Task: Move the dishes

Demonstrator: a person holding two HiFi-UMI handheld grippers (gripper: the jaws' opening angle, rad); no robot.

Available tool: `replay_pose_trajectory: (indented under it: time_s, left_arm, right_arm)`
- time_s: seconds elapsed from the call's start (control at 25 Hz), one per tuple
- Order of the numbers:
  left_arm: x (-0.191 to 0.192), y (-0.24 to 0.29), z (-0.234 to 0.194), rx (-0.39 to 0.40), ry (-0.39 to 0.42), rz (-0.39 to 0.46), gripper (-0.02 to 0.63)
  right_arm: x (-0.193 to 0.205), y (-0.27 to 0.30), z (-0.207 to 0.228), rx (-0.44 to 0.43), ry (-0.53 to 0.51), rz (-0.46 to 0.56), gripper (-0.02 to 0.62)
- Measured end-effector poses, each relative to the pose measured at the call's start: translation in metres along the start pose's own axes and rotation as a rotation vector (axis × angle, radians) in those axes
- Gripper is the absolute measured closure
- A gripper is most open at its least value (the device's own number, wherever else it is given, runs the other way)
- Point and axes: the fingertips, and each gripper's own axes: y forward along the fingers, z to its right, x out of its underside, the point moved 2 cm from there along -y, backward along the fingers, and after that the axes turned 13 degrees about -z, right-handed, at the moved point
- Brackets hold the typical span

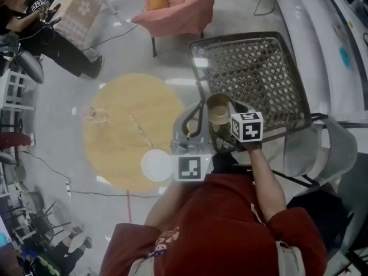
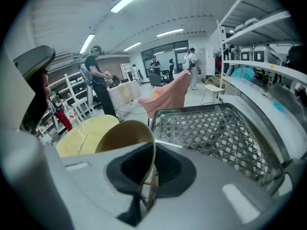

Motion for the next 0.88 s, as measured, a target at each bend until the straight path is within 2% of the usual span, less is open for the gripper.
replay_pose_trajectory:
  time_s: [0.12, 0.24, 0.4, 0.56, 0.76, 0.88]
  left_arm:
    - [-0.006, 0.018, 0.017, 0.025, -0.012, 0.009, 0.600]
    - [-0.010, 0.033, 0.031, 0.069, 0.051, -0.002, 0.600]
    - [-0.012, 0.046, 0.044, 0.091, -0.008, 0.017, 0.600]
    - [-0.011, 0.057, 0.061, 0.117, 0.029, -0.021, 0.600]
    - [-0.014, 0.069, 0.071, 0.136, 0.047, -0.020, 0.600]
    - [-0.012, 0.075, 0.077, 0.145, 0.034, -0.036, 0.600]
  right_arm:
    - [0.000, -0.005, 0.026, 0.019, 0.025, 0.002, 0.580]
    - [0.003, -0.009, 0.048, 0.041, 0.062, 0.005, 0.580]
    - [0.010, -0.009, 0.069, 0.055, 0.105, 0.003, 0.580]
    - [0.018, -0.009, 0.089, 0.061, 0.134, -0.006, 0.580]
    - [0.022, -0.001, 0.107, 0.068, 0.162, -0.019, 0.580]
    - [0.026, 0.005, 0.117, 0.072, 0.181, -0.032, 0.580]
